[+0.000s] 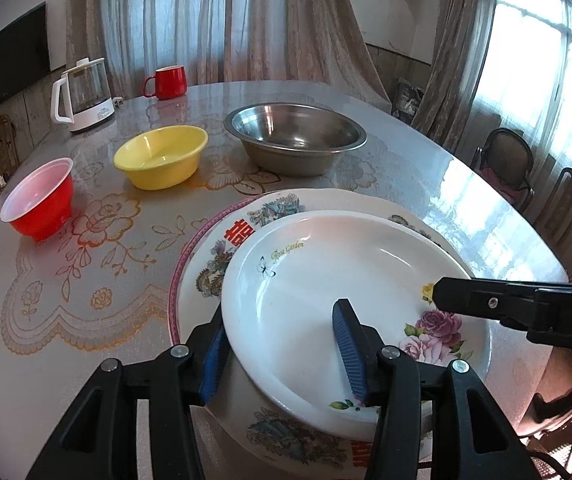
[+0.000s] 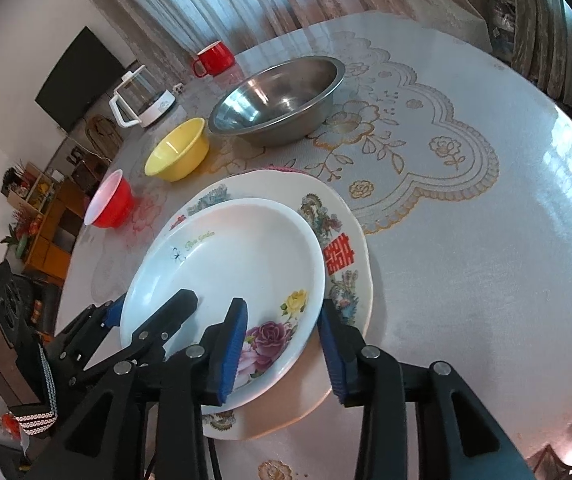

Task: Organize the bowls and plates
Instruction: 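Lower the rose-print plate onto the red-character plate stack, then open the right tool and withdraw from the plate stack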

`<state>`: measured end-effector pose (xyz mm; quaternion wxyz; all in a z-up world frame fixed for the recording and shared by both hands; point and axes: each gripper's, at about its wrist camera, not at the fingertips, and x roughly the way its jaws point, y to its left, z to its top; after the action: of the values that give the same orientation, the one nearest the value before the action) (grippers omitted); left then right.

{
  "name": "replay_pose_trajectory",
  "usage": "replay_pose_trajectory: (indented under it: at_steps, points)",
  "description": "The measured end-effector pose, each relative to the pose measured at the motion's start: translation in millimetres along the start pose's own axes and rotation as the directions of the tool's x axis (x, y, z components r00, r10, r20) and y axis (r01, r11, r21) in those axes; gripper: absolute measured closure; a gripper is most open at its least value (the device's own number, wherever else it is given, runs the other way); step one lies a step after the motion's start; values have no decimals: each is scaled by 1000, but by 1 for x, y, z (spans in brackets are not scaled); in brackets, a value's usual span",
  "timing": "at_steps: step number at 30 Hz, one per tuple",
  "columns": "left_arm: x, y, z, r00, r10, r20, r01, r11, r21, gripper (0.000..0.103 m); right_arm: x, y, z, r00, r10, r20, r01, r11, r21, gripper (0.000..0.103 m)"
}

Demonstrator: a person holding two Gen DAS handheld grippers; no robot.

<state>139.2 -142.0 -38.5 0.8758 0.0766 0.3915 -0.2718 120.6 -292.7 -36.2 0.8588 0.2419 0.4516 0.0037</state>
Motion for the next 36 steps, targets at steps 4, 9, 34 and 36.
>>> replay_pose_trajectory:
  at_steps: [4,9,34,36]
  points:
    - [1,-4,0,1000,27,-10,-27,999,33,53,-5,1,0,999,-32,27,33,999,-32,65]
    - [-2,4,0,1000,11,-7,-11,1000,6,52,-13,8,-1,998,-18,66,23,996,-82,65]
    - [-29,34,-29,999,10,45,-4,993,-117,57,-21,-38,-31,993,54,100,-55,998,8,94]
    - [-28,32,-28,999,13,45,-8,994,-108,58,-22,-35,-31,993,42,107,-41,999,-9,94]
